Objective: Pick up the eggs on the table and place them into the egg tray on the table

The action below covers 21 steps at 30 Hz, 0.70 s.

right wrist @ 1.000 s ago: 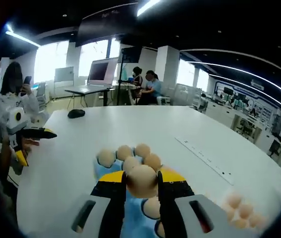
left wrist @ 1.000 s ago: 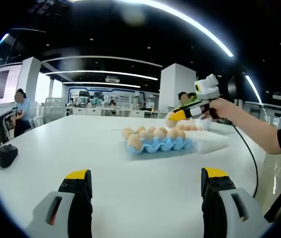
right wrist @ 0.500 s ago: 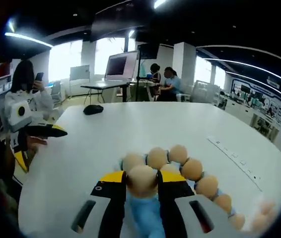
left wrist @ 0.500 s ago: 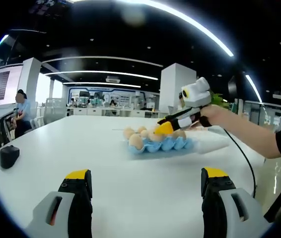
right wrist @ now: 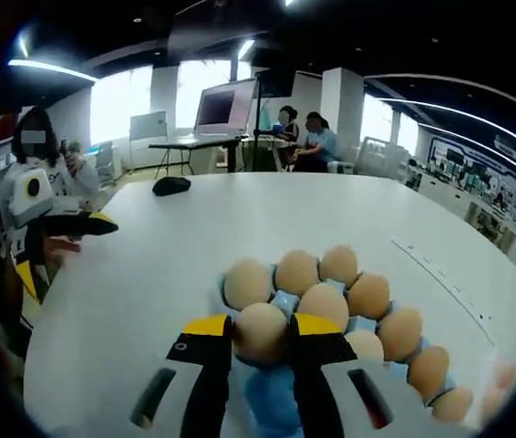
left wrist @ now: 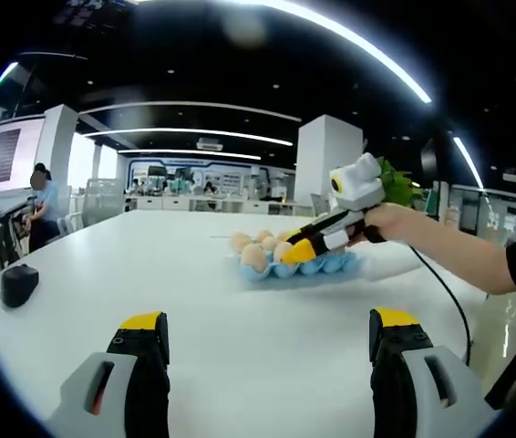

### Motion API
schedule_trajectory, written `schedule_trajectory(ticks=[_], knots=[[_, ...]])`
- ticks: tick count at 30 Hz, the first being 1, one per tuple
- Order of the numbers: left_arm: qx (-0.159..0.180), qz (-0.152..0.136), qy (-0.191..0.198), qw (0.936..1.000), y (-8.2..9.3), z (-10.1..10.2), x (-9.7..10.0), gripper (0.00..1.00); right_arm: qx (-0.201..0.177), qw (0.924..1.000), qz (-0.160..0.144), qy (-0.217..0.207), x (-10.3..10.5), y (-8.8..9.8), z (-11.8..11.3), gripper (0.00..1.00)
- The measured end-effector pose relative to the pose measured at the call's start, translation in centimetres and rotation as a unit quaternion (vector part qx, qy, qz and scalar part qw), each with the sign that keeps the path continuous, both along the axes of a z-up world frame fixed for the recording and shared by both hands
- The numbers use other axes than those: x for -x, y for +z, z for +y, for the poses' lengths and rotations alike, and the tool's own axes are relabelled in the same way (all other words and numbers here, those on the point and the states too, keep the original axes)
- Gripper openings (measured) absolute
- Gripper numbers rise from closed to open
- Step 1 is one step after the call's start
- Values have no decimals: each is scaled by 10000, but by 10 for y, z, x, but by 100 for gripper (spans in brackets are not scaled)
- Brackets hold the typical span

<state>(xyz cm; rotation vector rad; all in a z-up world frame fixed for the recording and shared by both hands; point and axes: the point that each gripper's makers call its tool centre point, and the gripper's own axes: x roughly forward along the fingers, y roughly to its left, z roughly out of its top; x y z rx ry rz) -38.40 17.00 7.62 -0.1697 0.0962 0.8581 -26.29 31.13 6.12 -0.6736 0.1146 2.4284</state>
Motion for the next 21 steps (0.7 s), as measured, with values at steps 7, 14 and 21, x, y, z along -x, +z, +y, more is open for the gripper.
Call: schedule_trajectory(ticks=[7, 14, 21], knots=[[-11, 2, 9, 10000, 1, 1, 1, 92, 18, 10000, -9, 0, 1, 0, 0, 27], [-8, 8, 11, 10000, 2, 2, 1, 92, 23, 10000, 0, 2, 2, 0, 0, 27], [-12, 4, 1, 10000, 3, 3, -1, 92, 4, 10000, -33, -6, 0, 1, -1, 27]])
